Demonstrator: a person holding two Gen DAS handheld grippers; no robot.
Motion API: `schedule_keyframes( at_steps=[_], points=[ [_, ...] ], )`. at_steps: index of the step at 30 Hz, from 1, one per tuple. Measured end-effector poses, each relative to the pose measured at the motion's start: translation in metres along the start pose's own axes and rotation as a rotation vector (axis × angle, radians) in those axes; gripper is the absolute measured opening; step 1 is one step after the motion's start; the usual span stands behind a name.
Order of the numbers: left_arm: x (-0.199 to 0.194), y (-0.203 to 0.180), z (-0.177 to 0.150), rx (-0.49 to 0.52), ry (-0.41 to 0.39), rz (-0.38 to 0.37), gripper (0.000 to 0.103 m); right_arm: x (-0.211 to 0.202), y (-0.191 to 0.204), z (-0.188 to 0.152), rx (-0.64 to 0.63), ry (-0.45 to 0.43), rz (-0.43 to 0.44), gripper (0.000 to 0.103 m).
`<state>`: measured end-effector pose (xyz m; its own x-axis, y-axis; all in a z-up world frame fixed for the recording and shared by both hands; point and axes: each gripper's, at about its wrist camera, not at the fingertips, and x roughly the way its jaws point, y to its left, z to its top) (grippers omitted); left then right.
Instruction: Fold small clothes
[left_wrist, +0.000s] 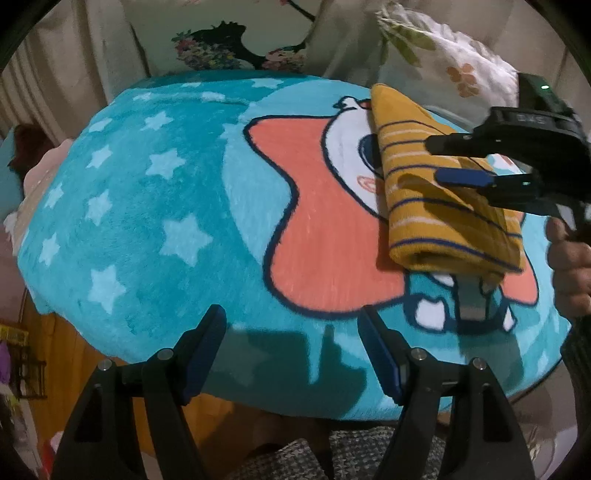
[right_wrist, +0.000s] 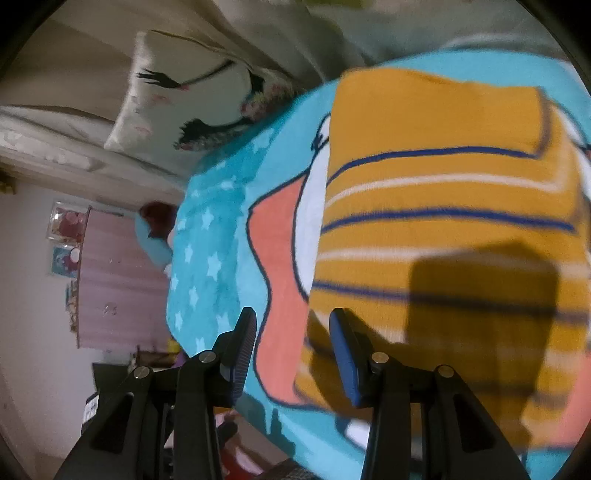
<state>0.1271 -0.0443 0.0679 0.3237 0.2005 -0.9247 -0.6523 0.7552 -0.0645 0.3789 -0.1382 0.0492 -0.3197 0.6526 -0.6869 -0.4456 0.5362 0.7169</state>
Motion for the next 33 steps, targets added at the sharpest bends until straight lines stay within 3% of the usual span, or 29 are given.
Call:
schedule_keyframes(
  at_steps=[3, 10, 17, 20, 24, 28, 33],
  points=[
    [0.001, -0.004, 0.005, -0.026, 0.004, 0.032, 0.073, 0.014, -0.013, 0.024, 0.009, 0.047, 0.058, 0.045],
    [0.005, -0.003, 0.010, -0.099, 0.024, 0.095, 0.073, 0.030, -0.036, 0.082, 0.052, 0.075, 0.104, 0.044],
    [0.008, -0.004, 0.013, -0.144, 0.037, 0.128, 0.073, 0.022, -0.041, 0.114, 0.063, 0.004, 0.071, 0.044],
    [0.010, -0.009, 0.016, -0.136, 0.038, 0.122, 0.073, 0.002, -0.028, 0.107, -0.013, -0.023, 0.050, 0.049],
    [0.011, -0.021, 0.022, -0.105, 0.027, 0.100, 0.073, -0.020, -0.029, 0.079, -0.040, -0.006, 0.095, 0.052],
    [0.012, -0.035, 0.027, -0.059, 0.017, 0.073, 0.073, -0.039, -0.062, 0.046, 0.043, -0.017, 0.100, 0.053],
    [0.011, -0.049, 0.028, 0.013, 0.010, 0.033, 0.073, -0.081, -0.110, 0.006, 0.182, -0.113, 0.119, 0.053]
  ],
)
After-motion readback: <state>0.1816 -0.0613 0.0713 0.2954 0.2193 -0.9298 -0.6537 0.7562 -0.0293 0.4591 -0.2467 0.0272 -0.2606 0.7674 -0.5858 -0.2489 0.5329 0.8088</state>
